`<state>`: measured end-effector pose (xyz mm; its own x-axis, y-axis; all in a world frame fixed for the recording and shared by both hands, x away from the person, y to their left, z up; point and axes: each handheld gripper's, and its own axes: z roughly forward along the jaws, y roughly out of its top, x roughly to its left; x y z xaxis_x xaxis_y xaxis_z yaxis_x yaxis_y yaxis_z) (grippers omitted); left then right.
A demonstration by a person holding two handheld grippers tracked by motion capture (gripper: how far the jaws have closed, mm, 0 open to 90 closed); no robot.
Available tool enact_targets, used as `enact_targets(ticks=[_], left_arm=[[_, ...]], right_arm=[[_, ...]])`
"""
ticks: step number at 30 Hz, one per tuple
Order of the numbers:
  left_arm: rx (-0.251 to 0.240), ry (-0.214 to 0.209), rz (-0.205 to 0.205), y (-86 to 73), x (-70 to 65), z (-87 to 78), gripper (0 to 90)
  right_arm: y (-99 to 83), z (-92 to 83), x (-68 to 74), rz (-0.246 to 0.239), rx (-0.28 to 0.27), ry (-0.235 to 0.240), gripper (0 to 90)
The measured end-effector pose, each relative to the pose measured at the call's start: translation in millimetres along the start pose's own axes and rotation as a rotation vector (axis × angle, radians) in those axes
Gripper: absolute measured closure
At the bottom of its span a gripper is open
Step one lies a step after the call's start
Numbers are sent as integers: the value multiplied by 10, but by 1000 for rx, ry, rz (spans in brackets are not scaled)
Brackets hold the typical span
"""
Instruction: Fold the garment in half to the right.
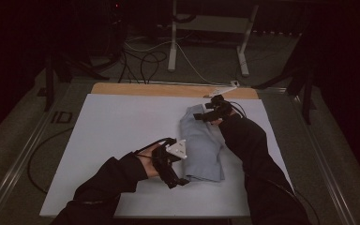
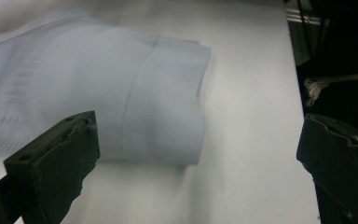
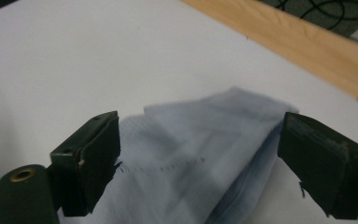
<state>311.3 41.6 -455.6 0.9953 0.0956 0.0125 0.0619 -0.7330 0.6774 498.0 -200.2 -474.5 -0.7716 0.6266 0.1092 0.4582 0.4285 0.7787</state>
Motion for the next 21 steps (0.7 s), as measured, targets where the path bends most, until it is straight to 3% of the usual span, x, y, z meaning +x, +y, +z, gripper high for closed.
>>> enact_targets(ticks=[5,10,15,16,17,18,21], left_arm=[[-32,30,-39,-203,-33,-115,3],[-28,56,-69,-466,-105,-201,3],[-31,78,-108,-659,-158,-283,3],[-54,81,-139,-750,-194,-328,3],[-55,86,-146,-789,-215,-346,3],[-54,94,-150,-827,-237,-358,3],[-51,108,-162,-941,-297,-388,3]], right_arm=[[-139,72,-82,43,34,-17,172],[-256,176,-170,85,79,-35,197],[-317,251,-217,114,120,-26,286],[-325,258,-222,114,121,-23,322],[-327,261,-223,115,122,-13,448],[-322,264,-214,102,128,-17,493],[-286,255,-171,38,143,-47,716]])
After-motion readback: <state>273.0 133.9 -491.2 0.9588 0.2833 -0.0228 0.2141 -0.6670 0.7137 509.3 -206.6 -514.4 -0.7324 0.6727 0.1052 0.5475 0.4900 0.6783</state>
